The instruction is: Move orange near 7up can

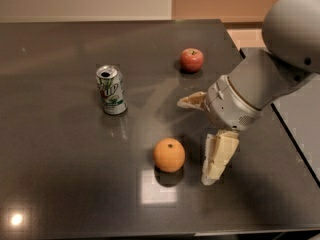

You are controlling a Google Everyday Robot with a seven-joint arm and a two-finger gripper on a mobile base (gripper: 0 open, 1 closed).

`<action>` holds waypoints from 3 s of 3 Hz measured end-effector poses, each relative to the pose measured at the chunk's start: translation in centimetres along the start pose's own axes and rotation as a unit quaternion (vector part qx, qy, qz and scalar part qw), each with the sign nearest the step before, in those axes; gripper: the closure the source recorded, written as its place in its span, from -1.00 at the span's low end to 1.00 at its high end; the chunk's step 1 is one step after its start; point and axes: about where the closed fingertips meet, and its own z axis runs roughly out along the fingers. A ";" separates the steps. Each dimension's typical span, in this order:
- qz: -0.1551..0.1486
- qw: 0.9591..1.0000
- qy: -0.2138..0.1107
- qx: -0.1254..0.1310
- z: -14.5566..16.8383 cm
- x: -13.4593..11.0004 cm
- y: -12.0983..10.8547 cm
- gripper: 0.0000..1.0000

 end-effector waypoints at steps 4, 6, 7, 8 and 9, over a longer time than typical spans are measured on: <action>-0.035 0.998 -0.017 -0.051 3.9 -2.2 0.6 -0.63; -0.038 0.999 -0.006 -0.033 3.4 -2.8 -0.5 0.30; -0.030 1.000 -0.003 -0.007 2.1 -4.3 -2.6 0.76; -0.009 1.000 -0.002 0.024 0.9 -5.7 -5.8 1.00; 0.010 0.999 -0.002 0.041 0.7 -6.4 -8.8 1.00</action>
Offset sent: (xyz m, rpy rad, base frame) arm -0.0102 0.0348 -0.0145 0.0351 0.0582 0.1028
